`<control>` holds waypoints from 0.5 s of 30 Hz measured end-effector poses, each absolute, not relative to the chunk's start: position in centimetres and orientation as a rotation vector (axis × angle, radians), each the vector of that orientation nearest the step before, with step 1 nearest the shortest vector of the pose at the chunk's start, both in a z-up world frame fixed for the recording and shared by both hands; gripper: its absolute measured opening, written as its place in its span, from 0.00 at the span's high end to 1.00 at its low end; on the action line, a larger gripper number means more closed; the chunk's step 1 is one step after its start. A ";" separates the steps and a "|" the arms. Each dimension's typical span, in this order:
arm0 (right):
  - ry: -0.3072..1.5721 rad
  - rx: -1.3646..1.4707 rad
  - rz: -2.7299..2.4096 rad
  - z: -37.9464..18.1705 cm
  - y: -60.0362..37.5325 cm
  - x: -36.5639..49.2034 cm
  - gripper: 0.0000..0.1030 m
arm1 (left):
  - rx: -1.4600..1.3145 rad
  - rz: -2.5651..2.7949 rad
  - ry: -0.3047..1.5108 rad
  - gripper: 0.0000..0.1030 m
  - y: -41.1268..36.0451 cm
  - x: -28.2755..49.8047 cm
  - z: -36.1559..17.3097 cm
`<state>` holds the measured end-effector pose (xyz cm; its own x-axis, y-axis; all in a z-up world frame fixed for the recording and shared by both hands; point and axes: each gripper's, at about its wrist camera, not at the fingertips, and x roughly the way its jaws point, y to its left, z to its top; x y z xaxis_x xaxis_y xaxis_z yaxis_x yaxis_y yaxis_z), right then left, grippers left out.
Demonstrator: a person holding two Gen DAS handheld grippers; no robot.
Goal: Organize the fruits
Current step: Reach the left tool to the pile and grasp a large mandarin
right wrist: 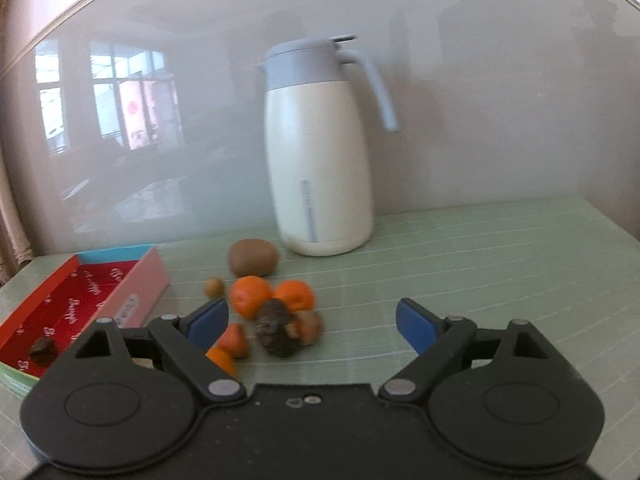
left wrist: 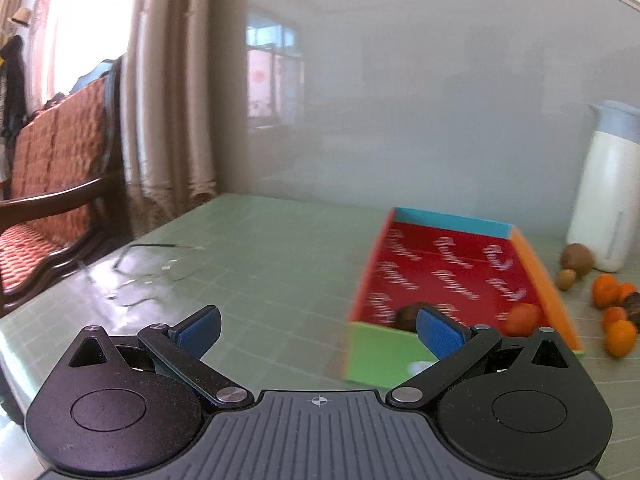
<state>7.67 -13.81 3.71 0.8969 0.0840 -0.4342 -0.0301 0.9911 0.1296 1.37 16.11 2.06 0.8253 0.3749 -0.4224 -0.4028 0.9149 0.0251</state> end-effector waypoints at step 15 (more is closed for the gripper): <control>0.435 0.171 -0.070 3.5 -22.0 6.2 0.12 | -0.014 0.229 0.426 0.00 6.4 4.3 2.5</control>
